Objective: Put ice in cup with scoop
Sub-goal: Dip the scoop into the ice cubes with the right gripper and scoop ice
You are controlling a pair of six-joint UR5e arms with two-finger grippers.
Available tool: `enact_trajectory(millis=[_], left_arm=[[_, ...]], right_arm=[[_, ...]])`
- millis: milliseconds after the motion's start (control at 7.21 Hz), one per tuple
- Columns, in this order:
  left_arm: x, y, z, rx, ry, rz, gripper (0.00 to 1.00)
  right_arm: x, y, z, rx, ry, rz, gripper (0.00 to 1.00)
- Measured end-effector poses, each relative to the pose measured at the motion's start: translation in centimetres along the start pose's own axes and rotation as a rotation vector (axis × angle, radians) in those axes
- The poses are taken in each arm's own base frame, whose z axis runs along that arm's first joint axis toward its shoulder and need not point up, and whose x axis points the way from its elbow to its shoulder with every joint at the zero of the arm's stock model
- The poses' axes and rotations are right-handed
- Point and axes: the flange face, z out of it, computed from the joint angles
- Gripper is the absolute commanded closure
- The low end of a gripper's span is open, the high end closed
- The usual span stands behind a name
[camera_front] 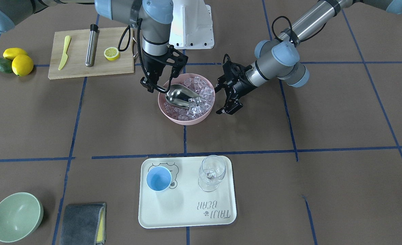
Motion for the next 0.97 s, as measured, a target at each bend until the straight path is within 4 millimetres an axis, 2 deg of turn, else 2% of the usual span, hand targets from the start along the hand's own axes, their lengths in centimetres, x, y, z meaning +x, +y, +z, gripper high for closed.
enact_trajectory(millis=[277,554,970], left_arm=[[0.0,0.0,0.0,-0.001,-0.001,0.0,0.0],[0.0,0.0,0.0,-0.001,-0.001,0.0,0.0],[0.0,0.0,0.0,-0.001,-0.001,0.0,0.0]], right_arm=[[0.1,0.3,-0.6,0.047,-0.009,0.014,1.0],[0.5,1.4,0.1,0.11,-0.019,0.022,1.0],[1.2,2.4,-1.8,0.16,-0.068,0.035,1.0]])
